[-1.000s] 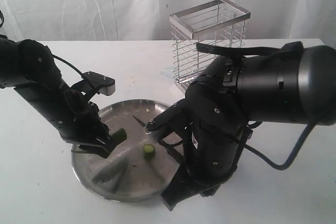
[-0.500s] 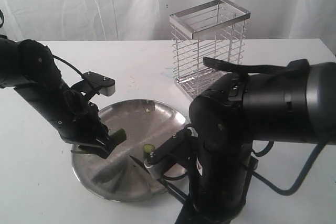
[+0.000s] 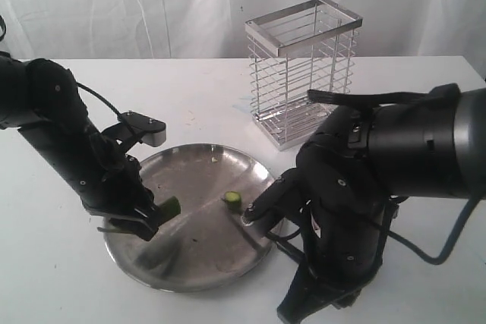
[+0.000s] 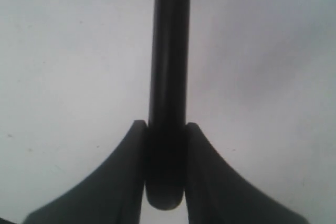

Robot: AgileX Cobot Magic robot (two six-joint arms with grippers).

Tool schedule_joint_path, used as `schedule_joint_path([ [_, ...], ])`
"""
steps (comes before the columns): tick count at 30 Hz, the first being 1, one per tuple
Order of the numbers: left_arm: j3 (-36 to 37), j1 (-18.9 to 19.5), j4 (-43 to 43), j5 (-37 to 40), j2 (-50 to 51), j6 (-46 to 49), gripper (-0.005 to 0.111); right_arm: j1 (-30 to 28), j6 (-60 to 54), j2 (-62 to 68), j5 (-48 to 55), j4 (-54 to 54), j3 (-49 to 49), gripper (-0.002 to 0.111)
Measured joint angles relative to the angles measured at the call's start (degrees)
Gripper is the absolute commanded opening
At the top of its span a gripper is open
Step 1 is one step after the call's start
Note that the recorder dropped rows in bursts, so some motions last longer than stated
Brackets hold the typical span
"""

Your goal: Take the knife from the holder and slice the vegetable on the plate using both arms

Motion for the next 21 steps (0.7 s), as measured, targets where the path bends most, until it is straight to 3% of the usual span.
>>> schedule_joint_path([
  [4, 2.94, 0.0, -0.71, -1.66, -0.05, 0.0, 0.006, -1.59, 0.15, 0.0, -0.68, -0.2, 0.0, 0.001],
  [11, 7.53, 0.0, -9.84, -9.44, -0.05, 1.74, 0.036, -1.71, 0.15, -1.06, -2.42, 4.41, -0.75, 0.001],
  [18, 7.61, -1.1, -24.46, -12.67, 2.32, 9.63, 0.038, -1.71, -1.98, -1.86, -3.61, 11.71, -0.84, 0.001],
  [21, 7.61, -2.29, -26.79, -15.46, 3.78, 10.79, 0.041, -1.71, -2.38, -2.26, -3.73, 12.26, -0.84, 0.001],
])
